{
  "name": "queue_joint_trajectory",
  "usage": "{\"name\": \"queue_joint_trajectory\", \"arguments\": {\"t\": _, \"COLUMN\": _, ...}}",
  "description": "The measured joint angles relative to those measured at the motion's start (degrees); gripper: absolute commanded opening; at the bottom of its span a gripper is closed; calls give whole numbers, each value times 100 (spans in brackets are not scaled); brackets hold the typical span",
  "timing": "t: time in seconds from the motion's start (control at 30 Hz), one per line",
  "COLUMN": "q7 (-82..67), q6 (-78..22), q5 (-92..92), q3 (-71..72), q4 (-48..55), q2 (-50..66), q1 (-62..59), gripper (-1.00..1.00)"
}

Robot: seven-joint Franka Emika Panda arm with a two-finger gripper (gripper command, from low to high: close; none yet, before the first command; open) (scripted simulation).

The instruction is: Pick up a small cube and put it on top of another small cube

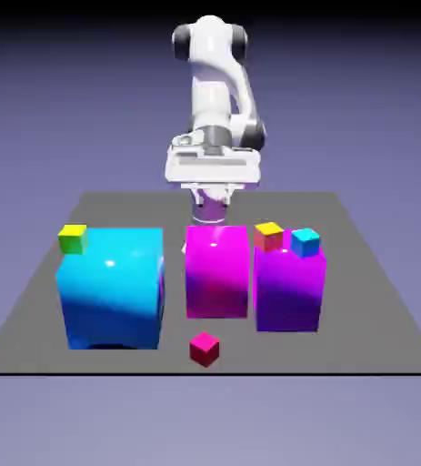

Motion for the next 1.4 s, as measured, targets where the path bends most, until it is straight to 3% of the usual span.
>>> {"name": "queue_joint_trajectory", "arguments": {"t": 0.83, "q7": 4939, "q6": -2490, "q5": -1769, "q3": 3217, "q4": 2551, "q2": 5175, "q1": -3683, "gripper": 0}}
{"name": "queue_joint_trajectory", "arguments": {"t": 1.0, "q7": 5434, "q6": -1855, "q5": -2471, "q3": 2479, "q4": 2727, "q2": 6005, "q1": -3087, "gripper": 0}}
{"name": "queue_joint_trajectory", "arguments": {"t": 1.03, "q7": 5525, "q6": -1737, "q5": -2601, "q3": 2343, "q4": 2760, "q2": 6158, "q1": -2977, "gripper": -100}}
{"name": "queue_joint_trajectory", "arguments": {"t": 1.27, "q7": 4922, "q6": -2531, "q5": -1724, "q3": 3216, "q4": 2551, "q2": 5122, "q1": -3644, "gripper": -100}}
{"name": "queue_joint_trajectory", "arguments": {"t": 1.4, "q7": 4713, "q6": -3230, "q5": -1087, "q3": 3177, "q4": 2561, "q2": 4291, "q1": -3023, "gripper": -100}}
